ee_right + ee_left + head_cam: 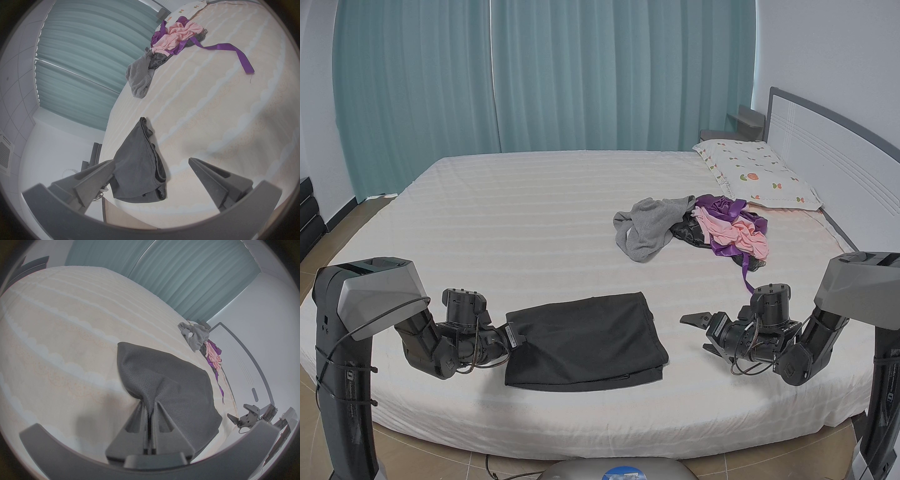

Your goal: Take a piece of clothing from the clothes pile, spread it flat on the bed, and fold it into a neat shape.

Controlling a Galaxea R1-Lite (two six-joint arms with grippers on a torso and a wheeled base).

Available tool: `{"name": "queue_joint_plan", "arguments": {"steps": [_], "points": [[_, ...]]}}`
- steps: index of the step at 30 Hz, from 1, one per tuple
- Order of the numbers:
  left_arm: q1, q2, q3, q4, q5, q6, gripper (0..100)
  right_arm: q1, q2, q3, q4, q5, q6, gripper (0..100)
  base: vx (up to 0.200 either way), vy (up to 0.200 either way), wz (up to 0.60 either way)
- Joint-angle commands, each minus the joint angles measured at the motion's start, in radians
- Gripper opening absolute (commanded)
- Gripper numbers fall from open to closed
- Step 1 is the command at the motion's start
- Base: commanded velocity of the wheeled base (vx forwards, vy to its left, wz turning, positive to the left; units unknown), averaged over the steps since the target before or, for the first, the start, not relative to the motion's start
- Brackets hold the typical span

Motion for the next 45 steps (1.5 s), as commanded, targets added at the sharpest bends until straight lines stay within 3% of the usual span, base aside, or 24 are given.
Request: {"name": "queue_joint_plan", "arguments": {"steps": [1, 20, 45], "points": [[0.001, 0.0, 0.02, -0.026, 0.001, -0.002, 0, 0.001, 0.004, 0.0, 0.0, 0.0, 0.0, 100, 0.0, 0.0, 0.0], [0.01, -0.012, 0.055, -0.074, 0.0, -0.014, 0, 0.002, 0.012, 0.006, 0.0, 0.0, 0.0, 100, 0.0, 0.0, 0.0], [0.042, -0.047, 0.078, -0.086, -0.002, -0.062, 0, 0.008, 0.021, 0.009, 0.001, 0.0, 0.002, 100, 0.0, 0.2, 0.0]]}}
